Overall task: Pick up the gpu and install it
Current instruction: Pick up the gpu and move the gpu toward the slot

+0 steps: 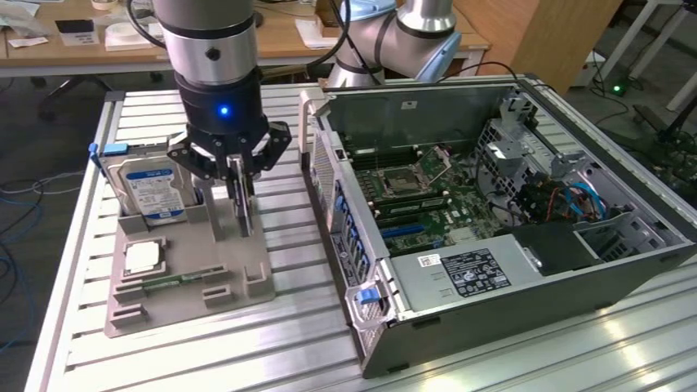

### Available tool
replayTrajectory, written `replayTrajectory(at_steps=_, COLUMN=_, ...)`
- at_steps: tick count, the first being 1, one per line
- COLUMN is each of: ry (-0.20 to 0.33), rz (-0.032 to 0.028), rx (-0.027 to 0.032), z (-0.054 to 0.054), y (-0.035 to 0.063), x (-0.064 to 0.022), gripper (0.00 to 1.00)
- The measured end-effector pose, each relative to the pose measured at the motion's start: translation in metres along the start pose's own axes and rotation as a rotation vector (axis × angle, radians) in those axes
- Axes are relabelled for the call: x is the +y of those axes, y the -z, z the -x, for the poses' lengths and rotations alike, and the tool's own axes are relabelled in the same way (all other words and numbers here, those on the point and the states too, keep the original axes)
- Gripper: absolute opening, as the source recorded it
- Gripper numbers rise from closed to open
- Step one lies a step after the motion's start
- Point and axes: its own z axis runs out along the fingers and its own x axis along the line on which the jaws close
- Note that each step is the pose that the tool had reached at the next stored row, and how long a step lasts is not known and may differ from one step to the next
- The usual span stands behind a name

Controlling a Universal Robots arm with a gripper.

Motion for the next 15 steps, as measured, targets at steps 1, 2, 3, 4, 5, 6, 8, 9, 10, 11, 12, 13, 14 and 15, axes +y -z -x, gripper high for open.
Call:
replayTrajectory(at_steps=1, ry=0.000, rz=-0.0001, rx=0.0000, z=0.0000, y=0.0003, x=0.0000, gripper=0.28)
replayTrajectory(at_steps=2, ry=0.000, rz=0.0000, rx=0.0001, z=0.0000, y=0.0005, x=0.0000, gripper=0.28)
replayTrajectory(at_steps=3, ry=0.000, rz=-0.0002, rx=0.0002, z=0.0000, y=0.0008, x=0.0000, gripper=0.28)
replayTrajectory(at_steps=4, ry=0.000, rz=-0.0002, rx=0.0002, z=0.0000, y=0.0011, x=0.0001, gripper=0.28)
replayTrajectory(at_steps=5, ry=0.000, rz=-0.0004, rx=0.0004, z=0.0000, y=0.0017, x=0.0001, gripper=0.28)
replayTrajectory(at_steps=6, ry=0.000, rz=-0.0003, rx=0.0003, z=0.0000, y=0.0021, x=0.0001, gripper=0.28)
replayTrajectory(at_steps=8, ry=0.000, rz=-0.0002, rx=0.0001, z=0.0001, y=0.0028, x=0.0001, gripper=0.28)
replayTrajectory(at_steps=9, ry=0.000, rz=0.0000, rx=0.0000, z=0.0001, y=0.0029, x=0.0002, gripper=0.28)
replayTrajectory(at_steps=10, ry=0.000, rz=0.0000, rx=-0.0001, z=0.0001, y=0.0030, x=0.0002, gripper=0.28)
replayTrajectory(at_steps=11, ry=0.000, rz=-0.0002, rx=0.0001, z=0.0001, y=0.0031, x=0.0002, gripper=0.28)
replayTrajectory(at_steps=12, ry=0.000, rz=-0.0003, rx=0.0002, z=0.0001, y=0.0033, x=0.0002, gripper=0.28)
replayTrajectory(at_steps=13, ry=0.000, rz=-0.0003, rx=0.0001, z=0.0001, y=0.0034, x=0.0002, gripper=0.28)
replayTrajectory(at_steps=14, ry=0.000, rz=-0.0005, rx=0.0001, z=0.0001, y=0.0035, x=0.0002, gripper=0.28)
replayTrajectory(at_steps=15, ry=0.000, rz=-0.0008, rx=0.0002, z=0.0001, y=0.0038, x=0.0002, gripper=0.28)
